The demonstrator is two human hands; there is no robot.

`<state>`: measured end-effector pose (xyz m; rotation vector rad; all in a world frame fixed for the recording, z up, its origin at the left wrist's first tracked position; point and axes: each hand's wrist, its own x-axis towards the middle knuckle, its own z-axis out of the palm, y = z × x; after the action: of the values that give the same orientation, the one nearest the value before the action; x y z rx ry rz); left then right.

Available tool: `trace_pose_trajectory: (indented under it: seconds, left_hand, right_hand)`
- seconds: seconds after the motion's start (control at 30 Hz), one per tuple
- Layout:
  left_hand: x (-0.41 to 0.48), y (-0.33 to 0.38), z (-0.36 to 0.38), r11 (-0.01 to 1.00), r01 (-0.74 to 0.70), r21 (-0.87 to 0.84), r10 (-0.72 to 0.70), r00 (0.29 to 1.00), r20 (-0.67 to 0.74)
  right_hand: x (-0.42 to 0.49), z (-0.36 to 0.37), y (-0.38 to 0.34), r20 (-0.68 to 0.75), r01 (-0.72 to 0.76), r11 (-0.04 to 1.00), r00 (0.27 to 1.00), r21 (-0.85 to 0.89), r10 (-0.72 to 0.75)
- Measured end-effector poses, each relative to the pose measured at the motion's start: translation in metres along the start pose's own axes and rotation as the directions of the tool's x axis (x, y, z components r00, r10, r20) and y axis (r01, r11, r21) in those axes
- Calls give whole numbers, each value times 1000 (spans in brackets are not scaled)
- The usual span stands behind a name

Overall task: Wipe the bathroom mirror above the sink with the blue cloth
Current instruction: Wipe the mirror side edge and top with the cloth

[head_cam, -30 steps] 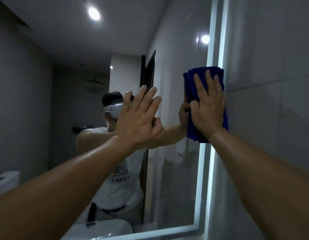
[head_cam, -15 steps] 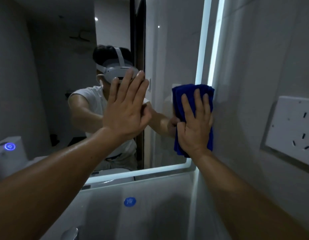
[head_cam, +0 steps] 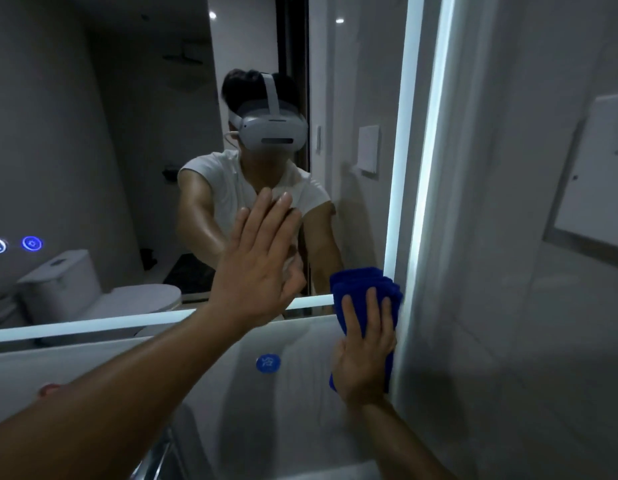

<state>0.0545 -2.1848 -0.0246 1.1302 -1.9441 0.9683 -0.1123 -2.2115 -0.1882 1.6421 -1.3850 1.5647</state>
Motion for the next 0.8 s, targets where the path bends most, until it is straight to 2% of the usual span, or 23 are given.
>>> trace_pose_trajectory:
  seconds: [0.13, 0.2, 0.23, 0.27, 0.33, 0.37, 0.4, 0.43, 0.47, 0.5, 0.53, 0.57, 0.6, 0.67, 0.73, 0.8]
  left_hand:
    - [-37, 17, -9, 996, 87, -1, -87, 991, 106]
    - [-58, 26, -18, 991, 133, -14, -128, 973, 192]
    - [-69, 31, -22, 988, 152, -28, -141, 961, 238]
    - [-79, 36, -30, 985, 163, -53, -142, 950, 277]
    - [-96, 46, -49, 969, 219, -119, -163, 918, 363]
    - [-101, 51, -61, 943, 297, -147, -209, 878, 431]
    - [-105, 55, -72, 889, 421, -178, -276, 805, 526]
    - [-109, 60, -84, 795, 571, -205, -340, 699, 629]
    - [-112, 63, -97, 660, 719, -217, -375, 565, 735]
    - [-114, 65, -109, 493, 841, -222, -357, 429, 830]
    - [-115, 70, -123, 302, 924, -233, -296, 323, 899]
    - [-117, 76, -135, 118, 963, -242, -218, 263, 940]
    - [-120, 83, -150, -41, 967, -253, -145, 245, 959]
    - [-129, 95, -177, -299, 916, -268, -69, 260, 963]
    - [-139, 99, -201, -519, 816, -254, -64, 259, 964]
    - [-153, 97, -218, -672, 701, -240, -56, 276, 960]
  right_hand:
    - [-24, -14, -6, 86, -88, 992, 993, 86, 81]
    - [-35, -23, -10, 194, -154, 979, 973, 134, 126]
    - [-41, -30, -16, 284, -239, 956, 941, 170, 185]
    - [-46, -40, -23, 381, -366, 909, 884, 201, 271]
    - [-53, -64, -40, 536, -663, 708, 701, 245, 471]
    - [-54, -79, -48, 586, -765, 590, 609, 256, 535]
    - [-54, -95, -56, 618, -817, 509, 554, 272, 559]
    - [-53, -114, -64, 650, -841, 457, 523, 289, 552]
    - [-49, -134, -72, 688, -860, 412, 495, 301, 530]
    - [-44, -155, -83, 730, -876, 365, 470, 317, 495]
    - [-38, -175, -94, 762, -880, 330, 464, 340, 452]
    - [-33, -191, -105, 783, -876, 314, 473, 366, 405]
    - [-29, -207, -120, 799, -862, 332, 489, 383, 350]
    - [-28, -231, -148, 826, -817, 406, 521, 410, 214]
    - [-29, -250, -172, 854, -790, 434, 514, 434, 81]
    - [-25, -267, -182, 860, -814, 380, 503, 439, 84]
